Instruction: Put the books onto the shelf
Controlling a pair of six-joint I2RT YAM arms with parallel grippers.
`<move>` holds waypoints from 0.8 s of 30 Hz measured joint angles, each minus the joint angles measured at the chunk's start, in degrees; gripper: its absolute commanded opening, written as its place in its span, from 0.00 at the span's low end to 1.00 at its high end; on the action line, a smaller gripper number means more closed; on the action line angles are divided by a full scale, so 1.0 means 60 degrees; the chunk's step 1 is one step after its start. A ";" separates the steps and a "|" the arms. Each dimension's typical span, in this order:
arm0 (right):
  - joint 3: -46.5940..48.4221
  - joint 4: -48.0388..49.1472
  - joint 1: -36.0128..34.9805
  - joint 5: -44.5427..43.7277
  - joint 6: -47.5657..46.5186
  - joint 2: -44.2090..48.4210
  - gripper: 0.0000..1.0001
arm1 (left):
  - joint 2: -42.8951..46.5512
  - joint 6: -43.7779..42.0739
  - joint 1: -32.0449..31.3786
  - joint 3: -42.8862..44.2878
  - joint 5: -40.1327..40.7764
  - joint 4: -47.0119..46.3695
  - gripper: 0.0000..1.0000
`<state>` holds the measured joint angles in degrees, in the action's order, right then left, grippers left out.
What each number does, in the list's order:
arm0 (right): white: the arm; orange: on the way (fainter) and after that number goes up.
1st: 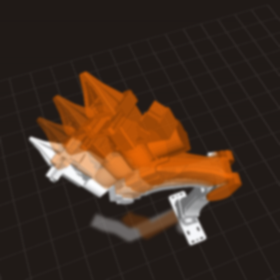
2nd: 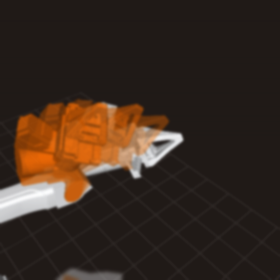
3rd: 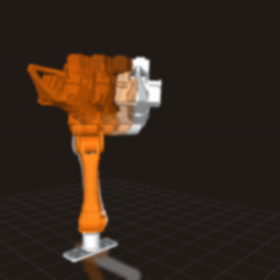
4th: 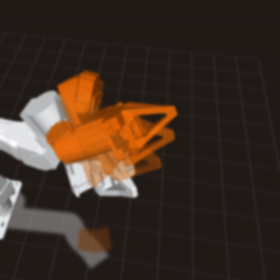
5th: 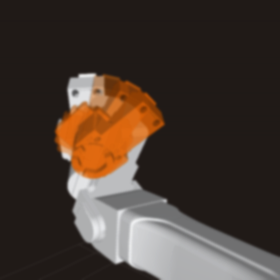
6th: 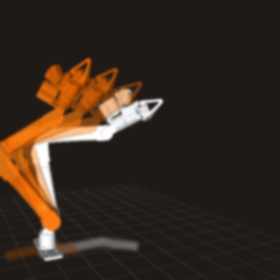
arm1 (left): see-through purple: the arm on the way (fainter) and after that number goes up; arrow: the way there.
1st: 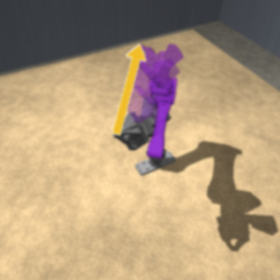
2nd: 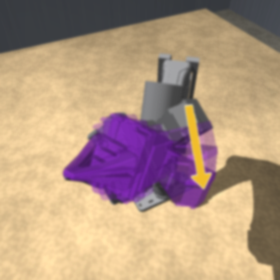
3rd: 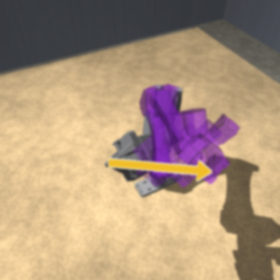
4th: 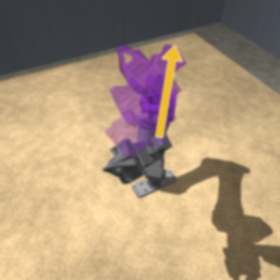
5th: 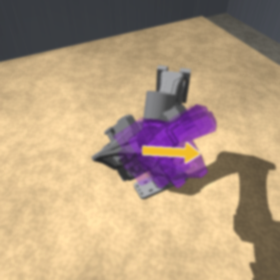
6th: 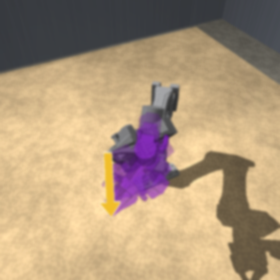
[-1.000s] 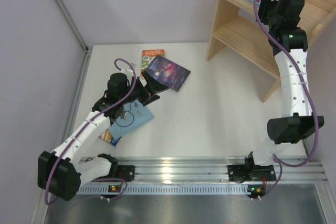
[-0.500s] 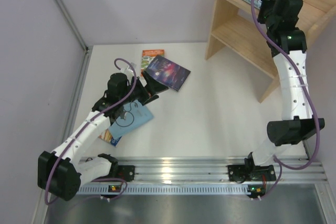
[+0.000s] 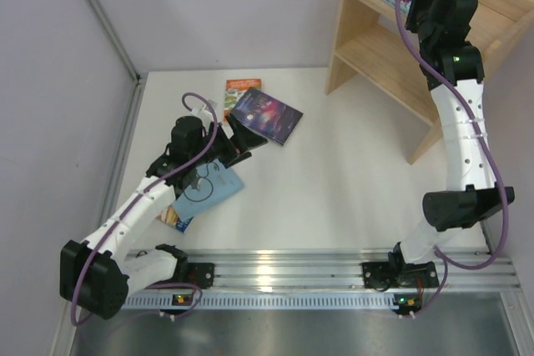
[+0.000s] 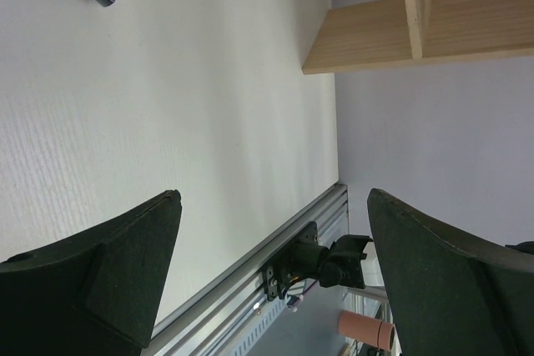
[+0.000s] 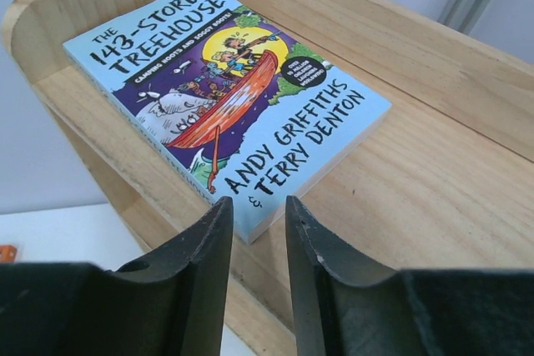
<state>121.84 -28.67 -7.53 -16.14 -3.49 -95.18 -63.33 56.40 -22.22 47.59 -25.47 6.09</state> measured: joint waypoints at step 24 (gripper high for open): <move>0.0838 -0.0492 -0.0055 0.1876 0.0437 -0.1005 0.00 | 0.0160 -0.0113 0.0000 0.0051 0.0157 0.0284 0.98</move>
<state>126.87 -31.62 -7.86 -4.89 -0.86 -101.21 -62.37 55.72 -22.22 47.90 -24.53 7.79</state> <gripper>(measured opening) 0.003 0.981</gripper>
